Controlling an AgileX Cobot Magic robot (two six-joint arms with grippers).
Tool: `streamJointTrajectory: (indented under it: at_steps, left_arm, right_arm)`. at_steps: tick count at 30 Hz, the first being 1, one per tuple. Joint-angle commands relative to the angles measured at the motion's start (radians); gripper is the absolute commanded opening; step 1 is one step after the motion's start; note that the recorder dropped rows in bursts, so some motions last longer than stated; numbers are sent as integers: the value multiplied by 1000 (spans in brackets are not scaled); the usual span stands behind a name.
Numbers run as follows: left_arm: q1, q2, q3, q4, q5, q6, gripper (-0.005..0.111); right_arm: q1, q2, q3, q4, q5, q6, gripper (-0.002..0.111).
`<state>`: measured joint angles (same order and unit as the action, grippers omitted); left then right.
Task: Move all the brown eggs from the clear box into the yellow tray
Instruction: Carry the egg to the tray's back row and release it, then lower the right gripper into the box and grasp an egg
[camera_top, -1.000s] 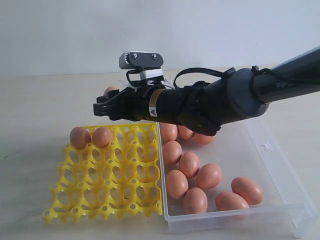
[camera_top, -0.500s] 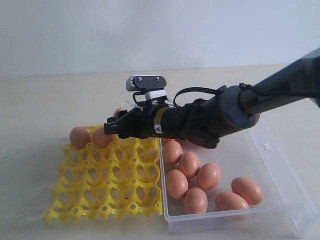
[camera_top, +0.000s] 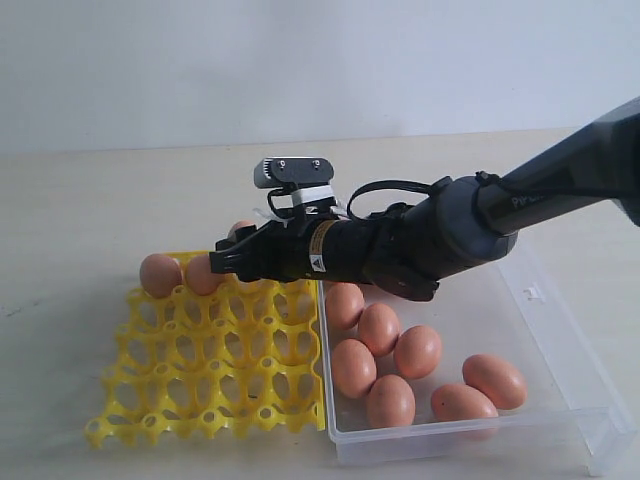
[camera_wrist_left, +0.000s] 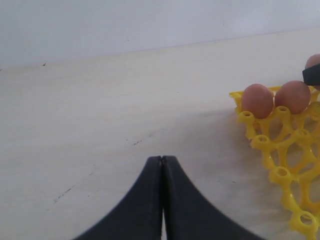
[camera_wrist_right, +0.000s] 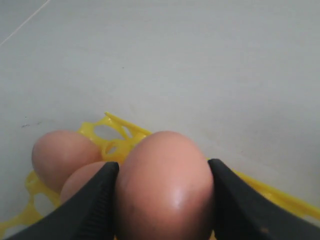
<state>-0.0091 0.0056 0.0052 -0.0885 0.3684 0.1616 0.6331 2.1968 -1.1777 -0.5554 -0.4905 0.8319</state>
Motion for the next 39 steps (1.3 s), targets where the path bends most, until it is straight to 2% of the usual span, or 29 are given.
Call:
streamJointTrajectory:
  at_steps: [1, 4, 10, 12, 14, 17, 19, 20, 26, 28, 30, 32, 33, 35, 39]
  left_arm:
    - [-1, -6, -5, -4, -8, -5, 0]
    - [-1, -6, -5, -4, -8, -5, 0]
    - [-1, -6, -5, -4, -8, -5, 0]
    - [-1, -6, -5, -4, -8, -5, 0]
    - [-1, -6, -5, -4, -8, -5, 0]
    - [-1, -6, -5, -4, -8, -5, 0]
    - [-1, -6, -5, -4, -8, -5, 0]
    - [-1, -6, -5, -4, -8, -5, 0]
    - [-1, -6, -5, -4, -8, -5, 0]
    - [-1, -6, -5, -4, -8, -5, 0]
    - [-1, -6, -5, -4, -8, -5, 0]
    - [-1, -6, -5, -4, -8, -5, 0]
    - [-1, -6, -5, -4, -8, -5, 0]
    - [-1, -6, -5, -4, -8, -5, 0]
    - [-1, -6, -5, -4, -8, -5, 0]
  right_arm:
    - [-4, 3, 4, -28, -4, 36, 52]
    - [-4, -5, 4, -28, 16, 36, 60]
    - [-4, -50, 4, -60, 76, 36, 59]
    - [-4, -93, 4, -79, 110, 36, 55]
    - [-4, -166, 4, -88, 170, 31, 44]
    - [-4, -306, 4, -90, 396, 7, 23]
    - [-4, -407, 4, -82, 613, -96, 5]
    - [-4, -443, 4, -60, 733, -150, 0]
    - [-4, -575, 4, 333, 1331, -587, 0]
    - [-14, -575, 8, 440, 1407, -608, 3]
    - [-34, -575, 48, 479, 1354, -566, 15]
    - [-61, -573, 98, 489, 1345, -469, 33]
    - [-75, -573, 147, 521, 1317, -428, 46]
    - [-80, -573, 218, 569, 1233, -409, 58]
    - [-81, -530, 304, 644, 1014, -356, 59]
